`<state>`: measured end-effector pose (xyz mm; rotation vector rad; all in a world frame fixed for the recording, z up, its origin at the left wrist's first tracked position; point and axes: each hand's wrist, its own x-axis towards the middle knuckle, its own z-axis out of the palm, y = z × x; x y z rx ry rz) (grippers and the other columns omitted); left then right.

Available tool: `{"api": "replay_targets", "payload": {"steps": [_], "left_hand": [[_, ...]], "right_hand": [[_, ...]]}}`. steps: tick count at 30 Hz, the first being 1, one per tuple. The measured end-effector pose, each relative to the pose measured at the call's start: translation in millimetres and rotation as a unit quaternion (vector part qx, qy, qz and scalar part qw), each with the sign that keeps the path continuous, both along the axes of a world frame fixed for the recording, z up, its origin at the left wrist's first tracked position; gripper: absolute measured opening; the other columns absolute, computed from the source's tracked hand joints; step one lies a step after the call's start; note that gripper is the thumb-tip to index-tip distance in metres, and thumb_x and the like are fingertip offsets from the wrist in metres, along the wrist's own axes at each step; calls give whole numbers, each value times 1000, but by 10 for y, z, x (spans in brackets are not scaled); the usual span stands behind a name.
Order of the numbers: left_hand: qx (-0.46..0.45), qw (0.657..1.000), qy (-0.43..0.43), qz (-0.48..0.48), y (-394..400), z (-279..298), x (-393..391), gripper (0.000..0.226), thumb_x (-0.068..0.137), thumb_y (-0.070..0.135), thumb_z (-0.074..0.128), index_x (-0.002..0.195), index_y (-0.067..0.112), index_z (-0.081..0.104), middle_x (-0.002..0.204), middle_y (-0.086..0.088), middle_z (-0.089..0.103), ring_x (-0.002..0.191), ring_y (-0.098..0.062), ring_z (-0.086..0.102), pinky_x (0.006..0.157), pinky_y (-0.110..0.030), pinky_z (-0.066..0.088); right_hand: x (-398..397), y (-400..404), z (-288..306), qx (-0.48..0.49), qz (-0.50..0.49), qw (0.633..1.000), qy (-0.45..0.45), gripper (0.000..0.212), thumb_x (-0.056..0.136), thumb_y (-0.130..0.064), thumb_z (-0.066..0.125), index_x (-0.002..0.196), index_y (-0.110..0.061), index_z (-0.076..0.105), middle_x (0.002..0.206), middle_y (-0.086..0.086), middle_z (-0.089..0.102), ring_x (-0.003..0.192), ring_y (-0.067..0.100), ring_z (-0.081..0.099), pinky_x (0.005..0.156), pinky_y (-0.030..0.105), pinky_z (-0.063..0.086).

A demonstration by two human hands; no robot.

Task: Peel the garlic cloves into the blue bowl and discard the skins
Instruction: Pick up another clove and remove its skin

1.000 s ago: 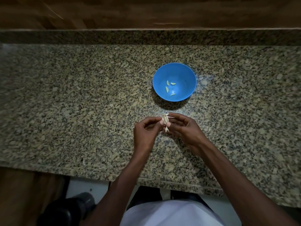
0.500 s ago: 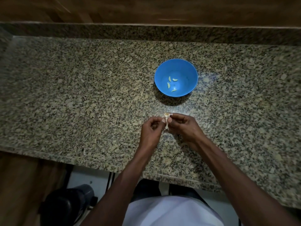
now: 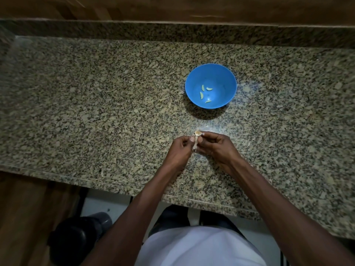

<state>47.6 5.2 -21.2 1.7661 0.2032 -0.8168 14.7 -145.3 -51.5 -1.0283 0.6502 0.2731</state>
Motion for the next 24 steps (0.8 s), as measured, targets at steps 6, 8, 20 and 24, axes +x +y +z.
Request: {"api": "replay_targets", "payload": {"steps": [6, 8, 20, 24], "left_hand": [[8, 999, 35, 9, 63, 18, 80, 24, 107, 33, 55, 98, 16, 68, 76, -2, 57, 60, -11, 44, 53, -26, 37], [11, 999, 31, -10, 83, 31, 98, 23, 107, 35, 54, 98, 17, 65, 78, -3, 56, 62, -12, 45, 55, -28, 38], [11, 998, -54, 33, 133, 30, 173, 8, 102, 17, 63, 109, 14, 61, 103, -10, 67, 86, -20, 62, 74, -37, 54], [-12, 997, -57, 50, 247, 3, 213, 21, 101, 14, 64, 121, 19, 64, 111, -5, 66, 92, -14, 62, 70, -24, 55]], "right_hand": [[11, 42, 23, -26, 8, 1000, -13, 39, 86, -5, 78, 123, 3, 71, 112, 17, 78, 98, 27, 77, 83, 36, 64], [7, 39, 33, -28, 5, 999, -16, 34, 89, -1, 75, 123, 2, 72, 112, 16, 78, 98, 26, 77, 83, 36, 64], [101, 9, 107, -76, 24, 997, -6, 28, 90, -2, 76, 117, 4, 73, 99, 16, 77, 89, 25, 73, 84, 36, 64], [133, -70, 75, -187, 20, 982, -13, 19, 90, -8, 80, 108, -5, 77, 101, 18, 79, 89, 27, 73, 89, 49, 60]]}}
